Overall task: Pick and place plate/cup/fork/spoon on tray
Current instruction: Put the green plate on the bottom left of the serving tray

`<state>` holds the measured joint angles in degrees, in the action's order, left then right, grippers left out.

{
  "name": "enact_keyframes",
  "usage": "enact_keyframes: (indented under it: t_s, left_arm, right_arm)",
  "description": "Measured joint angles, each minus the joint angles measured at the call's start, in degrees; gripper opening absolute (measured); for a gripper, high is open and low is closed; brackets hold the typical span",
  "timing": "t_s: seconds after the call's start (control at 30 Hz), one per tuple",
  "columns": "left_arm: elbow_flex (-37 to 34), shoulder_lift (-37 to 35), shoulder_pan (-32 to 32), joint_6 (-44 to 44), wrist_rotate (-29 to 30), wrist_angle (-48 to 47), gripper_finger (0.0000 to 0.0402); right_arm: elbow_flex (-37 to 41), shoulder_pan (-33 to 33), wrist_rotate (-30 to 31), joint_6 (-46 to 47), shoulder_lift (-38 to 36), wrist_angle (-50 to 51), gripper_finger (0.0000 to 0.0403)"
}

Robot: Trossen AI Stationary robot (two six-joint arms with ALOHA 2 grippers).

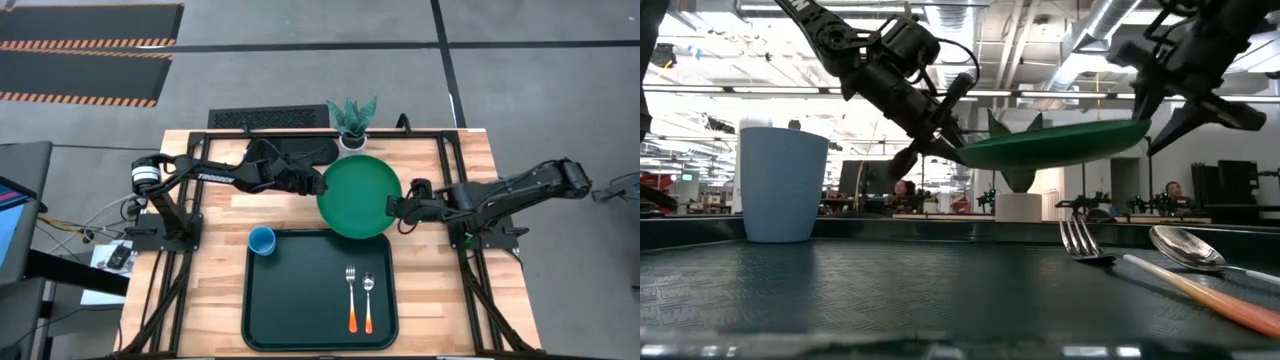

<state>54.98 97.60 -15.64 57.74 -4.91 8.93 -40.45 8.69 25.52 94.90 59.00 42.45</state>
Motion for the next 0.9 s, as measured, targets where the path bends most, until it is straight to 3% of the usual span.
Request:
enact_keyframes:
  t_s: [0.3, 0.9]
  left_arm:
    - [2.62, -0.07, 0.40, -0.63, -0.64, -0.32, 0.0000]
    - [17.11, -0.29, 2.16, -12.80, 4.60, -19.52, 0.0000]
  right_arm:
    - [0.02, 10.40, -1.66, -0.18, -7.43, 0.86, 0.0250]
    - [0.11, 33.52, -3.35, 17.17, -5.96, 8.15, 0.0255]
